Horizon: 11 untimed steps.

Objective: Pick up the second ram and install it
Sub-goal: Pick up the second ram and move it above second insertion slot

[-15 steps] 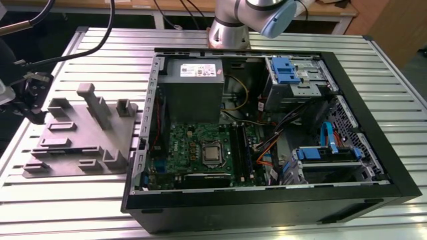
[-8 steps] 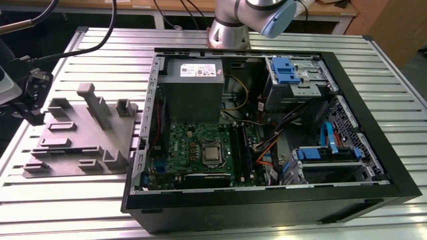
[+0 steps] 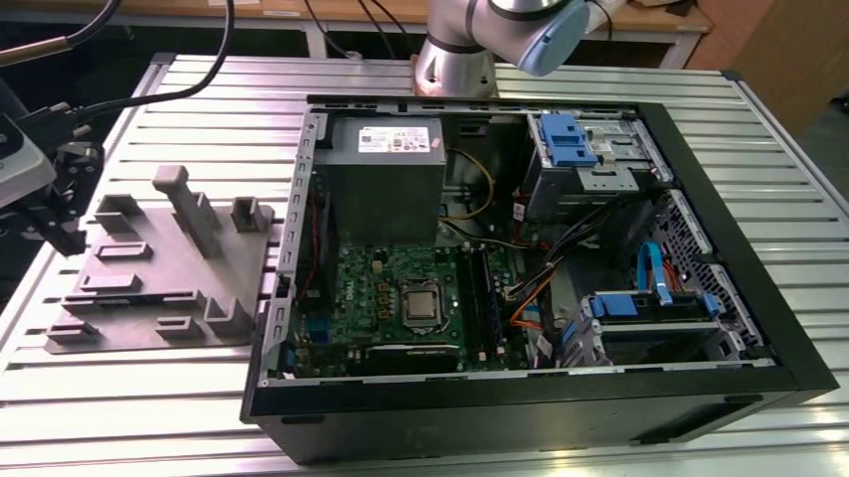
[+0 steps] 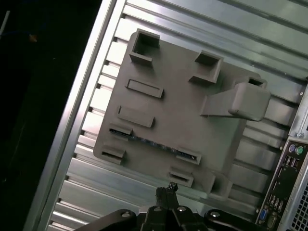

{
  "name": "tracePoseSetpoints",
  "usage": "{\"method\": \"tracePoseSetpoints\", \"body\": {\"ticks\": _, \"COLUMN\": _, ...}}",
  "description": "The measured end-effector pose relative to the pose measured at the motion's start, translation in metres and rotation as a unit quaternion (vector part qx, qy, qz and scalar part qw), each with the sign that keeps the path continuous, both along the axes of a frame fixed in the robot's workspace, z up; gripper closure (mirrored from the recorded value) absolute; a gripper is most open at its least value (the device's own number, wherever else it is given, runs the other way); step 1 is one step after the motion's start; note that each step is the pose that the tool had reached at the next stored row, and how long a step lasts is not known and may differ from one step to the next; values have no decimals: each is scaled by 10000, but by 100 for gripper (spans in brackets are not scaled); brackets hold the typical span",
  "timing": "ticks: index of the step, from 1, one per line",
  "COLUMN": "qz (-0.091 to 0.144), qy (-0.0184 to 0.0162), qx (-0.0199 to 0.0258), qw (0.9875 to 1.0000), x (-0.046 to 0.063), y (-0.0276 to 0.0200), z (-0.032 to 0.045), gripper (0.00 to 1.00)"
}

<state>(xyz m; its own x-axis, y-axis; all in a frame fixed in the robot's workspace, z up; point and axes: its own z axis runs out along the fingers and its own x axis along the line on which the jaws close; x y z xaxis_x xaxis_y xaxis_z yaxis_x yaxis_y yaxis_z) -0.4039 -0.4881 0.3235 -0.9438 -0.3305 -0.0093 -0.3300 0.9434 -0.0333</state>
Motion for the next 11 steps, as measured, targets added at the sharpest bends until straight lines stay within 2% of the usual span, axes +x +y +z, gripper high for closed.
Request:
{"method": "tracePoseSetpoints", "body": {"ticks": 3, "qz": 218, "qy": 0, "qx": -56, "qw": 9997, "x": 0, "y": 0, "z": -3, "gripper": 90}}
{"method": "tracePoseSetpoints", "body": {"ticks": 6, "qz": 442, "qy": 0, "qx": -99, "qw": 9990, "x": 0, "y": 0, "z": -4, "gripper": 90}}
{"method": "tracePoseSetpoints", "body": {"ticks": 11, "qz": 848, "qy": -2, "qx": -147, "qw": 9963, "x": 0, "y": 0, "z": -7, "gripper": 90}}
